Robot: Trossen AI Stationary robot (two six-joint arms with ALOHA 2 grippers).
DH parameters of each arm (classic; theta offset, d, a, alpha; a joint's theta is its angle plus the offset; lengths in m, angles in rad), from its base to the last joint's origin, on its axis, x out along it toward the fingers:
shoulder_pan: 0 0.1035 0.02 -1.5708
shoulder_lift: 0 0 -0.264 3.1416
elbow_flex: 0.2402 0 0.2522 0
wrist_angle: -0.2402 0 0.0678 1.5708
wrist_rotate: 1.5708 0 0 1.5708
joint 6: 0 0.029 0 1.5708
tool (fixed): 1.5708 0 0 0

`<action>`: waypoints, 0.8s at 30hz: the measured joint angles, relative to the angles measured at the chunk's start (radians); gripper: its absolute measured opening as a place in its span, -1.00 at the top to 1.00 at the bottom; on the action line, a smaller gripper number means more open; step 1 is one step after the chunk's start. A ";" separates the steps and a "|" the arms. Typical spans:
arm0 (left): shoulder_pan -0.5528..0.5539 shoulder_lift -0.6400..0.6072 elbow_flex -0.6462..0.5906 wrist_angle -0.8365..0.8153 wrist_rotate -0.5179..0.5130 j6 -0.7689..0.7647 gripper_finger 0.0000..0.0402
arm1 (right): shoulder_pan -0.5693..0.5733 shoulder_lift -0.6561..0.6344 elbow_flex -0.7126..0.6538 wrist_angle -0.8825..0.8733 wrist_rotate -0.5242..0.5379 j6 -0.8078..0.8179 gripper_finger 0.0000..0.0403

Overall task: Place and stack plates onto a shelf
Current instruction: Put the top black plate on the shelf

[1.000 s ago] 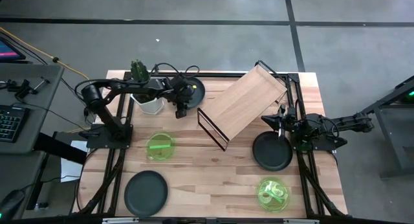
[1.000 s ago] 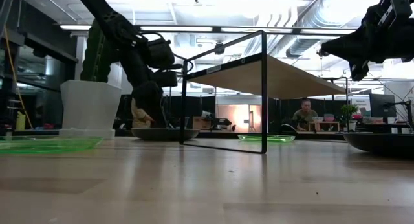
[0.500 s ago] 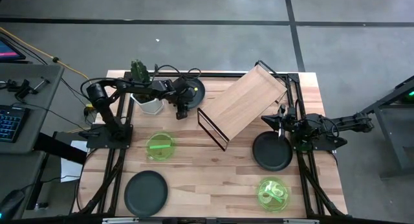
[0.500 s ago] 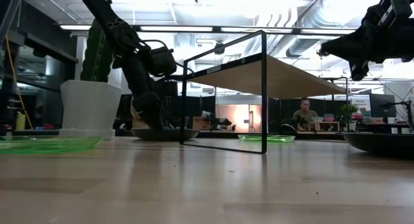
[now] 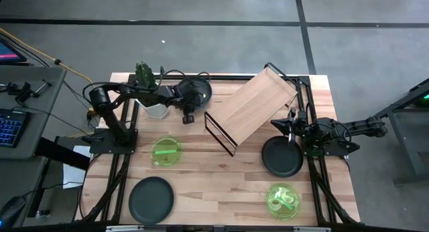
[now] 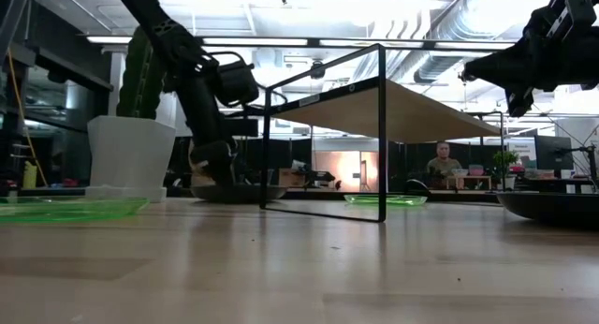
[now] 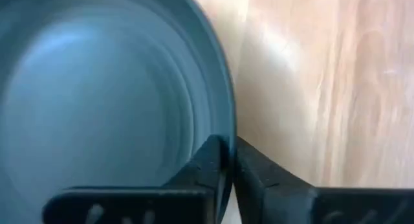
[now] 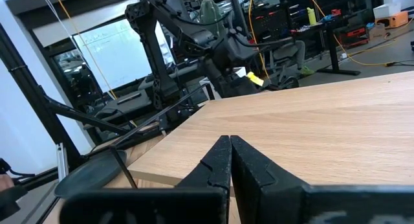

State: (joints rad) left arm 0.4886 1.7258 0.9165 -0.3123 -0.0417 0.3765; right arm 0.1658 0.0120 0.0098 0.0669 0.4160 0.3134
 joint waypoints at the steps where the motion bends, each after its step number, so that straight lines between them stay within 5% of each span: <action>1: -0.006 -0.010 0.000 -0.006 -0.013 -0.001 0.93 | 0.000 0.000 0.000 0.000 0.000 0.000 1.00; 17: -0.212 -0.383 0.000 -0.018 -0.327 0.065 0.99 | 0.000 0.000 0.000 0.000 0.000 0.000 1.00; 24: -0.283 -0.408 0.170 0.022 -0.296 0.105 0.99 | 0.000 0.001 0.000 0.000 0.000 0.000 1.00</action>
State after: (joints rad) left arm 0.2051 1.3176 1.0867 -0.2906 -0.3375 0.4818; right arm 0.1661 0.0128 0.0098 0.0668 0.4156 0.3134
